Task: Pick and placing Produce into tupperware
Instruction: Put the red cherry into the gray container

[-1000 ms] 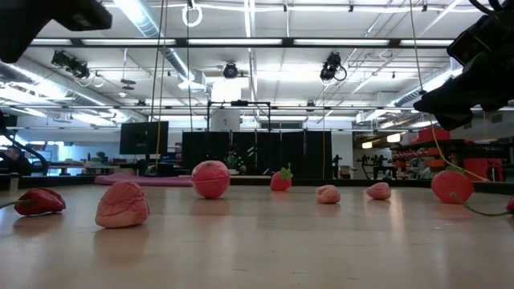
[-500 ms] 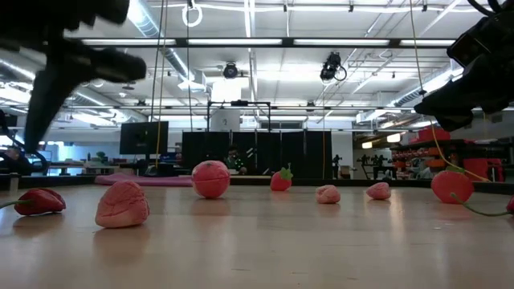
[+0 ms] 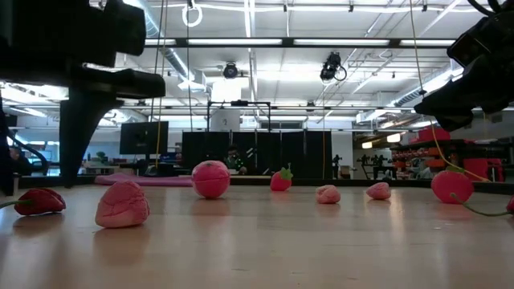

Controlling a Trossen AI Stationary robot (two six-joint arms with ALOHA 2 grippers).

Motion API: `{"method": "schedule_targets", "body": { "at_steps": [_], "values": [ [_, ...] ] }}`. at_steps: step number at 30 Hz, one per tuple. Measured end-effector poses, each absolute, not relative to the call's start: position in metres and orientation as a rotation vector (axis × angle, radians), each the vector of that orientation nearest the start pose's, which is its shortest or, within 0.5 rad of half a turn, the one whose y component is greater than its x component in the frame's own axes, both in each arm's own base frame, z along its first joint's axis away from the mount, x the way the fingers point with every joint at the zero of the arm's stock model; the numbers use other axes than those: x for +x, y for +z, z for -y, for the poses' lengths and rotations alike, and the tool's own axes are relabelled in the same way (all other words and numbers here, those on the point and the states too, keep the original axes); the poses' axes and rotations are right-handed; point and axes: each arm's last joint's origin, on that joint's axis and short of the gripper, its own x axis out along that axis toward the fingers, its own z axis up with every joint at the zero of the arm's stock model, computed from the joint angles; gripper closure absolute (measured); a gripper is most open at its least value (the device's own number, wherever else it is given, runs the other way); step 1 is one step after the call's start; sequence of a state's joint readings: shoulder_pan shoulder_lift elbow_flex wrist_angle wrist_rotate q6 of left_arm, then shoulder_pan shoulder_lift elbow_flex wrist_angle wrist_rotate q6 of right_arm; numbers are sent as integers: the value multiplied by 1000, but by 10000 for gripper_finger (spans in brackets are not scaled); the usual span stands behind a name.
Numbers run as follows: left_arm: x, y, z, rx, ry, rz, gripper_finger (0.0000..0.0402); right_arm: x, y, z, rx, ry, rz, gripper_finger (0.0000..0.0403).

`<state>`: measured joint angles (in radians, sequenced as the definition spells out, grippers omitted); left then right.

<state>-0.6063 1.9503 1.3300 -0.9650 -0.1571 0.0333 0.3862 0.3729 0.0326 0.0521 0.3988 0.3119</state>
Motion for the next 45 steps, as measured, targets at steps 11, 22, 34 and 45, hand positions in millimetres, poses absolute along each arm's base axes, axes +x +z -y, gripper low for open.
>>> {"method": "schedule_targets", "body": {
  "at_steps": [11,22,34,45],
  "values": [
    [295,159,198,576,-357,-1435,244,111,148,-33,200,-54,-261,293],
    [295,159,198,489,-277,-1447,265,111,148,-33,200,-54,-261,293],
    [281,140,189,464,-209,-1519,264,111,148,-33,200,-54,-262,292],
    [281,139,189,427,-180,-1517,318,111,148,-33,200,-54,-261,292]
  ]
}}
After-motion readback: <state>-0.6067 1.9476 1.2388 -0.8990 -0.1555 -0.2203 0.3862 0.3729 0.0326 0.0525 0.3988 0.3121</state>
